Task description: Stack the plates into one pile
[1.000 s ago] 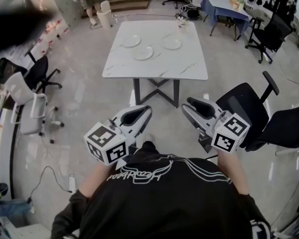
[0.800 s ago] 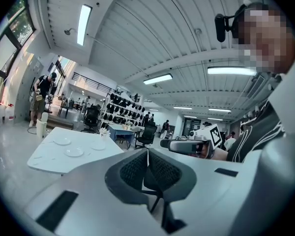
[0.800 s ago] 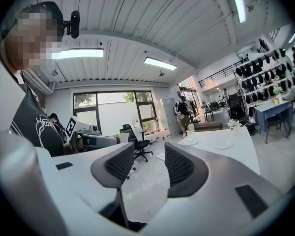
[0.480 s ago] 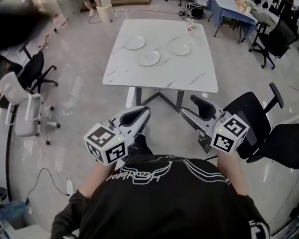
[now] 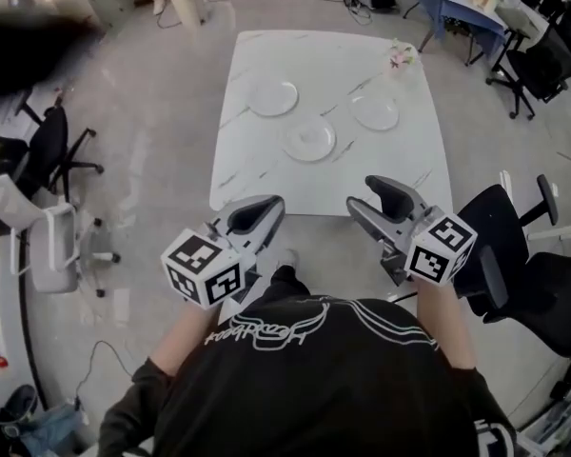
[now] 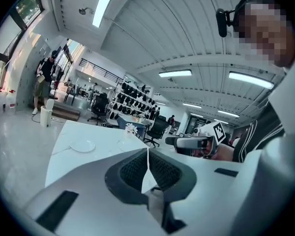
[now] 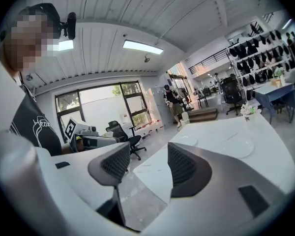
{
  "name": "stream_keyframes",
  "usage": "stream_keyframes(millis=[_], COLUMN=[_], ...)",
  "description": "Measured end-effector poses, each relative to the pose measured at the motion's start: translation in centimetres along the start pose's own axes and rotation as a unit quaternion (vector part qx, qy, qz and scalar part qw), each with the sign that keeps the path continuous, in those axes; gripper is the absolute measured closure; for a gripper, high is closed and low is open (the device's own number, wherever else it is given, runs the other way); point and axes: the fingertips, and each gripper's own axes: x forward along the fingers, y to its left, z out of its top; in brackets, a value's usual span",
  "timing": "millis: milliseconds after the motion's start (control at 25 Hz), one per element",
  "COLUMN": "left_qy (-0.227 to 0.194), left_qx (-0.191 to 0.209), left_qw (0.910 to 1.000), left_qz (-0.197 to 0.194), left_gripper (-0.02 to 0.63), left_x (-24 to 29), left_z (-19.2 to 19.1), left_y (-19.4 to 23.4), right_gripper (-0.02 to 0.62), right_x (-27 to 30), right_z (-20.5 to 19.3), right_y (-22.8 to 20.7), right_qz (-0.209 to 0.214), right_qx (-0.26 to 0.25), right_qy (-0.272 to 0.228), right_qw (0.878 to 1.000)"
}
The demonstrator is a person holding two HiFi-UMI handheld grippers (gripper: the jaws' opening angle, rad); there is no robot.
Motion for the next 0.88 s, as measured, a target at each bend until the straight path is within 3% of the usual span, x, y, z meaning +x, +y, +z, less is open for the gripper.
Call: stream_keyframes(millis=[320, 680, 880], left_qy=[0.024, 0.05, 0.074], left_qx=[-0.008, 0.009, 0.021], left_qw=[0.9997, 0.9987, 0.9966], left_qz=[-0.005, 0.005, 0.031], left_gripper=[0.577, 0.577, 0.577], left_x=[3.1, 5.8, 7.8], left_z=[2.8, 3.2, 2.7], left_y=[12.4, 19.2, 22.6], right_gripper=[0.344, 0.344, 0.344], right_x=[10.0, 13.3, 15.3], right_z=[2.3, 1.7, 1.3], right_y=[-6.1, -10.3, -13.0], right_qz=[-0.051, -0.093, -0.099], right_qx=[-0.005, 0.004, 0.006], right_qy=[0.038, 0.076, 0.096], right_qw=[0.998, 0.993, 0.99])
